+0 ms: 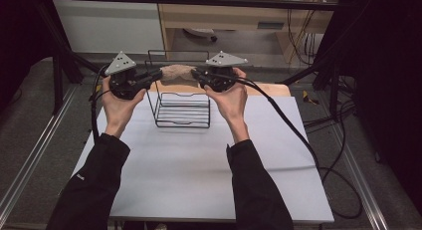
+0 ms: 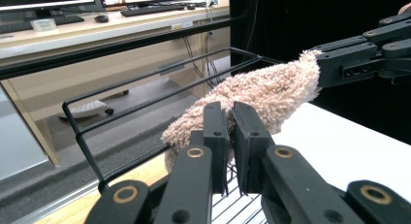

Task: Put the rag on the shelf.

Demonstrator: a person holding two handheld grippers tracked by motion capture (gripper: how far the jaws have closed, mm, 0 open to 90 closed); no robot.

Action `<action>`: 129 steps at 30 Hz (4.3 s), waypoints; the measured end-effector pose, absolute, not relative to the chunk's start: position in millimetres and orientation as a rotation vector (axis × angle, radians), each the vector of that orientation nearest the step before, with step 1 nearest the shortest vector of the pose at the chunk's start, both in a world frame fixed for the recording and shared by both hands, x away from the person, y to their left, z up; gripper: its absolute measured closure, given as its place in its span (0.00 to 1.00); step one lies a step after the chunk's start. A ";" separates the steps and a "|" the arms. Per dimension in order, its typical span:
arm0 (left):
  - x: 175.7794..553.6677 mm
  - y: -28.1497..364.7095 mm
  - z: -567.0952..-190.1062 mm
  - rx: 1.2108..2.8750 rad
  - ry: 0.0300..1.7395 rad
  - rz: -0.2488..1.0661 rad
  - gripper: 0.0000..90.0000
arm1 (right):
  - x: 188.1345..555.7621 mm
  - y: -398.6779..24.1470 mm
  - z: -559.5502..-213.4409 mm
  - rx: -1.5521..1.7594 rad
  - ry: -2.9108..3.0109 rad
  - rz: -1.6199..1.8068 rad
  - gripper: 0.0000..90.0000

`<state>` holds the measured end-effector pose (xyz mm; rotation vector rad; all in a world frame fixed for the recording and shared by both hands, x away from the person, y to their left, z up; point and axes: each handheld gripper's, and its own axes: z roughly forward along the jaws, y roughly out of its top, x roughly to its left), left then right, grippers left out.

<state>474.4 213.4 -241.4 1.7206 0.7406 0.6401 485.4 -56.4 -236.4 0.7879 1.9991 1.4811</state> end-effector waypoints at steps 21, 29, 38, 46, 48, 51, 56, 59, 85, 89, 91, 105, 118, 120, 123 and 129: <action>482.8 211.8 -212.6 1.719 0.814 0.521 0.94 | 485.1 -58.6 -245.0 0.760 2.016 1.485 0.94; 477.7 210.8 -231.3 1.791 0.801 0.481 0.99 | 483.6 -58.5 -246.7 0.736 2.020 1.477 0.92; 477.5 209.8 -240.4 1.809 0.798 0.509 1.00 | 477.9 -61.2 -242.2 0.721 2.038 1.498 0.80; 479.5 206.7 -245.2 1.846 0.794 0.546 1.00 | 476.0 -64.0 -232.6 0.740 2.026 1.532 0.76; 480.1 207.0 -247.9 1.842 0.792 0.547 1.00 | 477.1 -61.8 -234.8 0.762 2.046 1.532 0.85; 481.1 207.2 -252.3 1.846 0.790 0.552 1.00 | 479.3 -58.4 -241.8 0.793 2.084 1.502 0.96; 482.9 207.7 -258.6 1.853 0.797 0.558 1.00 | 484.7 -56.0 -255.3 0.865 2.108 1.476 1.00; 485.5 209.0 -261.3 1.851 0.810 0.554 1.00 | 488.6 -55.3 -261.9 0.883 2.101 1.464 1.00; 467.9 216.6 -256.4 1.844 0.827 0.518 0.64 | 465.7 -76.7 -247.0 0.860 2.092 1.500 0.66; 461.7 222.6 -259.9 1.854 0.839 0.519 0.54 | 460.0 -85.7 -245.5 0.868 2.095 1.491 0.54; 458.5 226.4 -262.6 1.852 0.845 0.514 0.50 | 457.6 -91.4 -245.4 0.871 2.092 1.483 0.48; 440.0 245.1 -289.6 1.883 0.891 0.519 0.19 | 443.1 -133.6 -255.8 0.936 2.103 1.456 0.13; 414.7 258.0 -316.7 1.914 0.922 0.547 0.10 | 427.4 -171.1 -280.8 0.988 2.097 1.465 0.05; 410.7 260.5 -323.3 1.913 0.927 0.542 0.10 | 424.5 -177.1 -286.5 1.002 2.104 1.458 0.05; 406.2 263.9 -333.2 1.906 0.934 0.529 0.10 | 420.7 -183.7 -296.6 1.020 2.115 1.461 0.05; 398.8 266.8 -354.7 1.925 0.945 0.507 0.10 | 413.6 -193.0 -321.3 1.050 2.136 1.451 0.06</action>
